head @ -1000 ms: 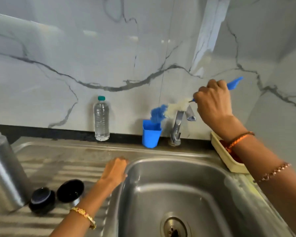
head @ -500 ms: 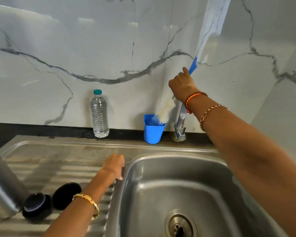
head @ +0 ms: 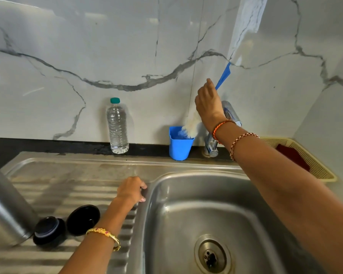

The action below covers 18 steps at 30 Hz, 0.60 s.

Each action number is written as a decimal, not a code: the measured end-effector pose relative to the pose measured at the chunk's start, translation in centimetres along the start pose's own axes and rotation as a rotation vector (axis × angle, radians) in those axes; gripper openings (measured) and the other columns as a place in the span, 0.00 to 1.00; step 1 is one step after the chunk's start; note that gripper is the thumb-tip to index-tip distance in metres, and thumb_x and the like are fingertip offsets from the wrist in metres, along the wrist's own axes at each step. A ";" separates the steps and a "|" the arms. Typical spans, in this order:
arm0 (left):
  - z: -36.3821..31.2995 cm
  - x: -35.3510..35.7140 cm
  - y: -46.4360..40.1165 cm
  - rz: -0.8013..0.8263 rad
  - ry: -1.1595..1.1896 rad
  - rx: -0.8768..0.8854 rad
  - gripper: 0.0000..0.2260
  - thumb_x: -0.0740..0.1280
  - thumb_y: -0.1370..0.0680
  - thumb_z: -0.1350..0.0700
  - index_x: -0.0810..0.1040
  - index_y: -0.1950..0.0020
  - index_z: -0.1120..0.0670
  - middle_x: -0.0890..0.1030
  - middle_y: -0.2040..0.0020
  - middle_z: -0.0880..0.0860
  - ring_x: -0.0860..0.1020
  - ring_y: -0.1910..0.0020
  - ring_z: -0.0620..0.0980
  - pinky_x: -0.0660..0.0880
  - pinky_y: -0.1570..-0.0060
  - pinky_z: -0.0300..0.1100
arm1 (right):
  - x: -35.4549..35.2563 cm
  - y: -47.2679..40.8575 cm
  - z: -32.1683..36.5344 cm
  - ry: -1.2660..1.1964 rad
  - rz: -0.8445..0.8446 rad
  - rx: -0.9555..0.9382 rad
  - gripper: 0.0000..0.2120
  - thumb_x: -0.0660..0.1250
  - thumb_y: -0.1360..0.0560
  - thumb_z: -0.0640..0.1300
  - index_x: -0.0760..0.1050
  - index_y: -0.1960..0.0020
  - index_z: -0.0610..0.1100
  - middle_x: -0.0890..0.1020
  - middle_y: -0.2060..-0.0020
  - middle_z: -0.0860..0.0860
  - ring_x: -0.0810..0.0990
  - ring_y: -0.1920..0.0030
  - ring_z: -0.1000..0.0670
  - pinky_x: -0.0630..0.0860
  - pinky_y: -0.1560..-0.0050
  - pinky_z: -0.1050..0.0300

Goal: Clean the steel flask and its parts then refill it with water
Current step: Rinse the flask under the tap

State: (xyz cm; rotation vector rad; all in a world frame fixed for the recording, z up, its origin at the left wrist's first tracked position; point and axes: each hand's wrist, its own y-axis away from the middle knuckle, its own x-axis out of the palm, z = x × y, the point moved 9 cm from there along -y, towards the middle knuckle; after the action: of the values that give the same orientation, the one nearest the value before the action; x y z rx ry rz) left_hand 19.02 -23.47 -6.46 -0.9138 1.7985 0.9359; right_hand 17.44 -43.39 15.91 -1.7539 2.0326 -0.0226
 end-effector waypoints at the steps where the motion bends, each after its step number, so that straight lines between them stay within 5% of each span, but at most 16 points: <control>1: 0.1 0.1 0.2 -0.006 0.026 0.000 0.24 0.75 0.31 0.59 0.76 0.37 0.53 0.79 0.40 0.52 0.78 0.43 0.49 0.73 0.41 0.41 | -0.6 0.3 -0.1 -0.003 -0.064 0.008 0.23 0.61 0.23 0.42 0.62 0.30 0.39 0.66 0.32 0.41 0.59 0.28 0.40 0.47 0.27 0.43; 4: 0.0 0.3 0.6 -0.024 0.057 0.020 0.21 0.74 0.30 0.60 0.77 0.38 0.54 0.79 0.39 0.51 0.77 0.42 0.49 0.71 0.39 0.41 | -3.3 2.3 -0.4 -0.209 -0.295 0.026 0.25 0.62 0.25 0.38 0.60 0.29 0.39 0.64 0.30 0.40 0.58 0.27 0.39 0.50 0.27 0.45; 7: -0.4 0.1 1.1 0.008 0.022 0.056 0.20 0.73 0.29 0.59 0.77 0.37 0.54 0.77 0.38 0.52 0.75 0.40 0.50 0.69 0.37 0.42 | -7.7 8.0 -0.9 -0.464 -0.757 0.052 0.18 0.68 0.34 0.38 0.77 0.44 0.42 0.79 0.44 0.43 0.76 0.41 0.42 0.69 0.39 0.48; 9: -0.8 0.1 1.2 0.079 -0.013 0.075 0.24 0.74 0.30 0.57 0.74 0.35 0.56 0.75 0.36 0.54 0.74 0.39 0.52 0.68 0.37 0.42 | -8.9 13.2 0.5 -0.703 -0.990 -0.091 0.13 0.67 0.34 0.37 0.78 0.50 0.39 0.81 0.52 0.41 0.77 0.51 0.42 0.67 0.51 0.49; 11: -1.1 0.4 1.3 0.153 -0.065 0.073 0.31 0.76 0.32 0.55 0.71 0.32 0.57 0.73 0.35 0.55 0.74 0.38 0.53 0.69 0.37 0.42 | -9.0 18.5 3.3 -0.782 -1.044 -0.303 0.10 0.61 0.30 0.40 0.78 0.51 0.40 0.81 0.54 0.42 0.76 0.56 0.43 0.67 0.55 0.50; 13: -1.2 0.7 1.4 0.168 -0.095 0.060 0.34 0.78 0.36 0.55 0.71 0.32 0.59 0.72 0.34 0.56 0.74 0.39 0.54 0.70 0.37 0.43 | -6.6 21.3 6.5 -0.820 -0.885 -0.437 0.12 0.58 0.30 0.42 0.78 0.53 0.42 0.81 0.57 0.44 0.77 0.61 0.45 0.72 0.60 0.53; 15: -1.6 0.8 1.7 0.132 -0.109 0.075 0.36 0.80 0.38 0.57 0.71 0.32 0.58 0.68 0.32 0.57 0.70 0.36 0.56 0.67 0.36 0.42 | -2.0 21.1 8.6 -1.076 -0.541 -0.397 0.13 0.57 0.30 0.42 0.78 0.52 0.41 0.80 0.57 0.44 0.78 0.60 0.43 0.76 0.61 0.53; 18: -1.5 0.2 2.2 0.021 -0.183 0.101 0.41 0.80 0.40 0.56 0.68 0.30 0.54 0.61 0.29 0.56 0.62 0.31 0.57 0.64 0.33 0.46 | 7.2 18.7 10.2 -1.594 0.129 -0.002 0.14 0.62 0.24 0.42 0.73 0.40 0.38 0.77 0.45 0.41 0.76 0.45 0.42 0.73 0.46 0.51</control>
State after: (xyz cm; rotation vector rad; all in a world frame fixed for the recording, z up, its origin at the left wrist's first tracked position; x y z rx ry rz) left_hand 16.54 -23.87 -5.67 -0.7235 1.6856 0.9040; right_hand 2.88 -43.77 -1.14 -0.9121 0.8711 1.0375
